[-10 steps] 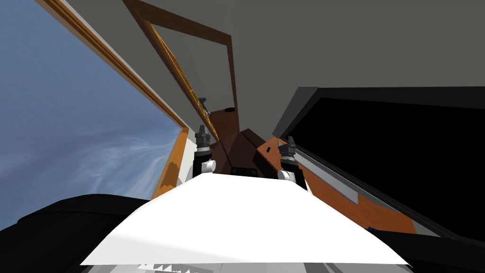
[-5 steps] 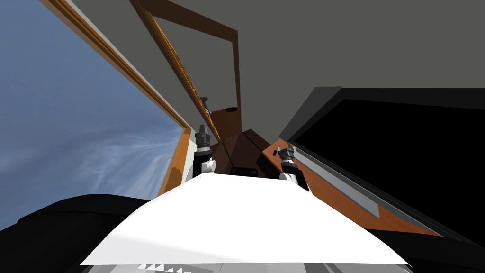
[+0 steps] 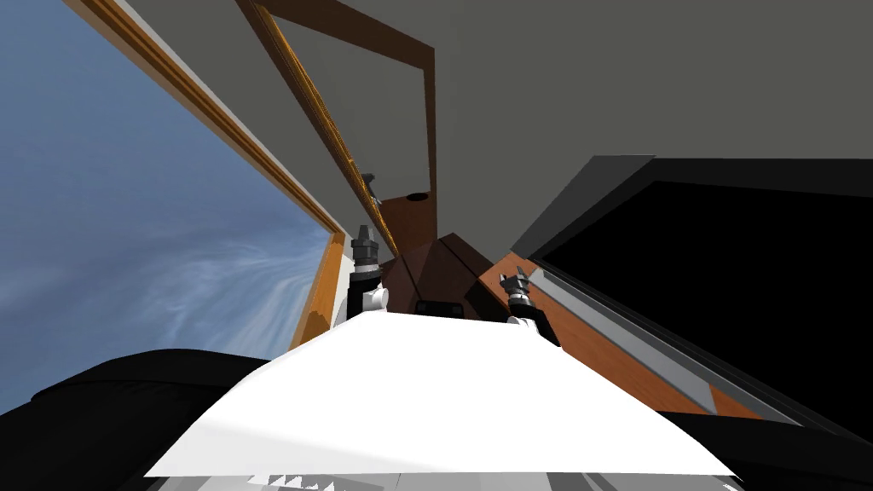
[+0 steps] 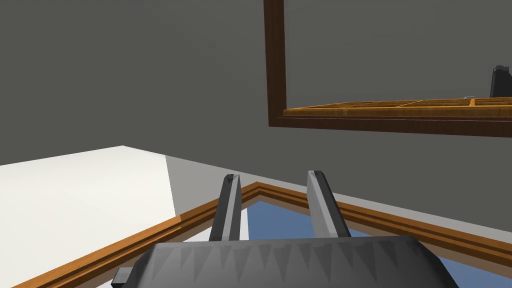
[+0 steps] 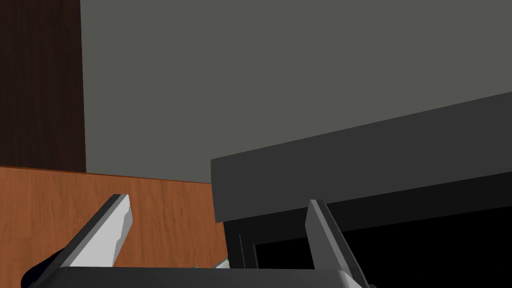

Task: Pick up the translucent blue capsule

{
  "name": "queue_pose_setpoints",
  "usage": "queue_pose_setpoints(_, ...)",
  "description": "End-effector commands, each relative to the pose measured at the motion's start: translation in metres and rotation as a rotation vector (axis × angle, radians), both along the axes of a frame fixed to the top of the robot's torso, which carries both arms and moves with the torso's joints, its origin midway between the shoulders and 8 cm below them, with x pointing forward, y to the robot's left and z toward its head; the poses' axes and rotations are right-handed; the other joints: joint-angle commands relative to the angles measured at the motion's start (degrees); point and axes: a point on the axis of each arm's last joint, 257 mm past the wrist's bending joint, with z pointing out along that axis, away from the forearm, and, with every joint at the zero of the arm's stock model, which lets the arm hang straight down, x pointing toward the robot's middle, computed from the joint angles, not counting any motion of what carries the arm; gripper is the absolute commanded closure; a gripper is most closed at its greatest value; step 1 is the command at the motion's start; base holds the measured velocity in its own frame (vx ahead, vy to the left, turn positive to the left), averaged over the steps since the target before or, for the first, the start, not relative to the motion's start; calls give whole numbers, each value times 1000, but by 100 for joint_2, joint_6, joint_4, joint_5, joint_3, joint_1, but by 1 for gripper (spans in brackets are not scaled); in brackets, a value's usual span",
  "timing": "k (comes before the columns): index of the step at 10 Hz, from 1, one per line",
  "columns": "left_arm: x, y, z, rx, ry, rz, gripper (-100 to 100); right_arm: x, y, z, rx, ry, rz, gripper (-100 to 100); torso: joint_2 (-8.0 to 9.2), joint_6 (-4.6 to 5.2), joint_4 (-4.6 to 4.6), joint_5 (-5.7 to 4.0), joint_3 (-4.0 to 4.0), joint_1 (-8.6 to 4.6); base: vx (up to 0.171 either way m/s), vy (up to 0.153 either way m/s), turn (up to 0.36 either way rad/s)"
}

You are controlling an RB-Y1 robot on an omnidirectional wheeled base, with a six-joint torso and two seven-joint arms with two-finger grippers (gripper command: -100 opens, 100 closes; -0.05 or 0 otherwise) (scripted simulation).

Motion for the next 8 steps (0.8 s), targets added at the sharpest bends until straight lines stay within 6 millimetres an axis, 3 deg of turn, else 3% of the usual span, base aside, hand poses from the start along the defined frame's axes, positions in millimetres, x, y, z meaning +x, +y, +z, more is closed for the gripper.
queue_pose_setpoints(1,0,0,0,0,0,0,0,-5,-2,-14,34,38,-11,-100,0,0,0,0,0,0,60,91,-10)
queue_pose_setpoints(2,0,0,0,0,0,0,0,-17,-12,-39,94,96,-39,-100,6,-1,1,0,3,-4,97,134,-8)
queue_pose_setpoints(3,0,0,0,0,0,0,0,-17,-12,-42,97,105,-38,-100,-2,0,0,2,-1,9,102,107,-23)
queue_pose_setpoints(4,0,0,0,0,0,0,0,-30,-22,-64,156,154,-70,-100,-5,-1,-1,2,-3,2,114,100,-22)
queue_pose_setpoints(5,0,0,0,0,0,0,0,-31,-21,-68,161,171,-67,-100,-10,0,-2,0,-6,-1,94,78,-20)
queue_pose_setpoints(6,0,0,0,0,0,0,0,-45,-31,-90,221,215,-103,-100,-5,-1,-1,0,-3,-8,104,92,-33)
queue_pose_setpoints(8,0,0,0,0,0,0,0,-47,-29,-95,228,238,-100,-100,-1,-1,0,-1,-1,-13,59,50,-14)
